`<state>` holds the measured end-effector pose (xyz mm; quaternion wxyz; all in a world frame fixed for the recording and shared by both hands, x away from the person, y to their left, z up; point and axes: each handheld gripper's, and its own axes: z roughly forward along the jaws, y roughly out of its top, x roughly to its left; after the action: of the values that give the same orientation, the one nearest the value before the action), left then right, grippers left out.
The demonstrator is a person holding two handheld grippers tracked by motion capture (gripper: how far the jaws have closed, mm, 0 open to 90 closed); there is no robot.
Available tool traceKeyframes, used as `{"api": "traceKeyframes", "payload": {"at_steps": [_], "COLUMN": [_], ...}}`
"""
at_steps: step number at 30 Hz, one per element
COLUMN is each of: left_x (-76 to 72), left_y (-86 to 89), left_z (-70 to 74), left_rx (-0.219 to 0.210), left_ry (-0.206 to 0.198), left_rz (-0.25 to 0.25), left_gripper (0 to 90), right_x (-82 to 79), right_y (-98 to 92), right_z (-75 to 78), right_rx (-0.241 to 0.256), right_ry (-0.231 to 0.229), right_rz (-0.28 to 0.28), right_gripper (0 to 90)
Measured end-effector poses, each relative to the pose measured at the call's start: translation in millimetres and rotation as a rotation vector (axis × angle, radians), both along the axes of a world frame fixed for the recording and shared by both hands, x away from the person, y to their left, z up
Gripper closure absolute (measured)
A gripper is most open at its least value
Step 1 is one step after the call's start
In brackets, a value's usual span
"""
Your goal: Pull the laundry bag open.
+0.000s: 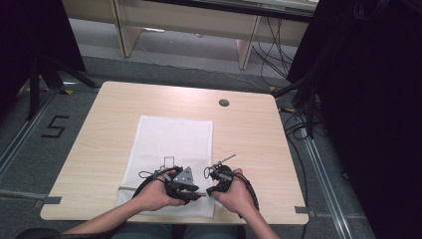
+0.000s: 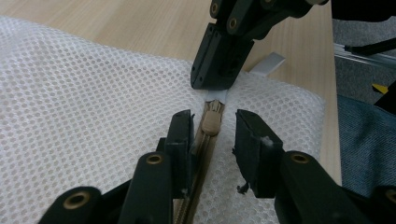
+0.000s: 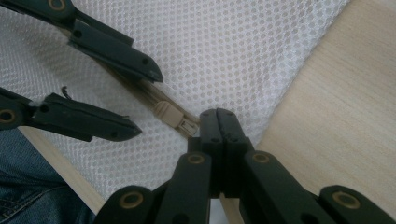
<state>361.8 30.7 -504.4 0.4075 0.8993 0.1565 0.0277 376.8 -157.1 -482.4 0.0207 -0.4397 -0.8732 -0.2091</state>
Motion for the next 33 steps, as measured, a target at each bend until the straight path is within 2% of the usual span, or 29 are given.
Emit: {"api": "traceKeyframes", "payload": {"at_steps": [9,14,16,19,28,31,32,33], "left_x": [2.0,1.9,0.4,-0.2,1.6,1.0,-0.8,-2.7], "left_y": [-6.3,-9.8,-11.1,-11.8,-14.8,-16.4,-17.6,-18.8], "left_z": [-2.6,-2.1,-3.2,-3.5,-6.5,-6.1,-4.6,-4.1], "left_rx": [-0.006,0.003,-0.009,0.002,-0.004,0.011,0.046,0.058], "left_ry": [0.001,-0.012,-0.011,-0.017,-0.006,-0.02,-0.058,-0.085], "left_rz": [0.004,-0.01,-0.011,-0.021,-0.019,-0.028,-0.046,-0.052], "left_gripper": [68.1,70.5,72.4,73.2,76.6,78.7,79.1,79.3], "right_x": [-0.4,-0.1,-0.5,-0.2,-0.2,-0.3,-0.3,-0.3], "right_y": [0.0,-0.2,-0.1,-0.3,-0.2,-0.2,-0.3,-0.3], "right_z": [-0.3,-0.5,-0.3,-0.5,-0.5,-0.5,-0.5,-0.5], "right_rx": [-0.001,0.002,0.001,0.003,0.003,0.003,0.003,0.003], "right_ry": [0.003,0.0,0.004,-0.004,-0.004,-0.004,-0.005,-0.005], "right_rz": [-0.008,-0.005,-0.01,-0.003,-0.004,-0.004,-0.003,-0.004], "right_gripper": [90.0,90.0,90.0,90.0,90.0,90.0,90.0,90.0]}}
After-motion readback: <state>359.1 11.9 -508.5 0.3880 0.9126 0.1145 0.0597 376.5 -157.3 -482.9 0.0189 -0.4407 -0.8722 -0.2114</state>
